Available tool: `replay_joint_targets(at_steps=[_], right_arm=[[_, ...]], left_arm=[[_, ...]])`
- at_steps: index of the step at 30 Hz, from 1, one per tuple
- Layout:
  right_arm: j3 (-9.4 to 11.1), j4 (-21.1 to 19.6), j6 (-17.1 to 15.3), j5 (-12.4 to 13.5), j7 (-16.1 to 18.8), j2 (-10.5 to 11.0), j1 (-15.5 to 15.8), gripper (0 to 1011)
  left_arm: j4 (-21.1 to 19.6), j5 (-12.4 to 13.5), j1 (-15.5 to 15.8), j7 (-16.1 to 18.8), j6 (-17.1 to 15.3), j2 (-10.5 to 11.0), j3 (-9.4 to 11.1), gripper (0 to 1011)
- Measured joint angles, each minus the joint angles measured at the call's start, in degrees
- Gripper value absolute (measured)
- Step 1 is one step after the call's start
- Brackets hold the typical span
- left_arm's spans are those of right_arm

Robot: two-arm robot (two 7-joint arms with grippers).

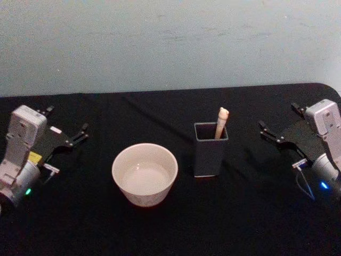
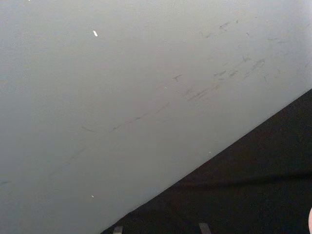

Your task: Pick up the stirring spoon with one hand, stir inside the cup, then place it back in its original position.

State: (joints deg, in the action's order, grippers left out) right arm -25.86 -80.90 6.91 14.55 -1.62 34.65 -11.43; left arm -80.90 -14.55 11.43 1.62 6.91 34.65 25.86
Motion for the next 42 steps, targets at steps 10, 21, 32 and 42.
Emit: replay_joint_targets(at_steps=[10,21,32,42], right_arm=[[0.0,0.0,0.0,0.0,0.0,0.0,0.0,1002],[0.0,0.0,0.0,0.0,0.0,0.0,0.0,1002],[0.0,0.0,0.0,0.0,0.0,0.0,0.0,1002],[0.0,0.0,0.0,0.0,0.0,0.0,0.0,1002]], left_arm=[[0.0,0.0,0.0,0.0,0.0,0.0,0.0,1001],[0.0,0.0,0.0,0.0,0.0,0.0,0.0,1001],[0.0,0.0,0.0,0.0,0.0,0.0,0.0,1001],[0.0,0.0,0.0,0.0,0.0,0.0,0.0,1002]])
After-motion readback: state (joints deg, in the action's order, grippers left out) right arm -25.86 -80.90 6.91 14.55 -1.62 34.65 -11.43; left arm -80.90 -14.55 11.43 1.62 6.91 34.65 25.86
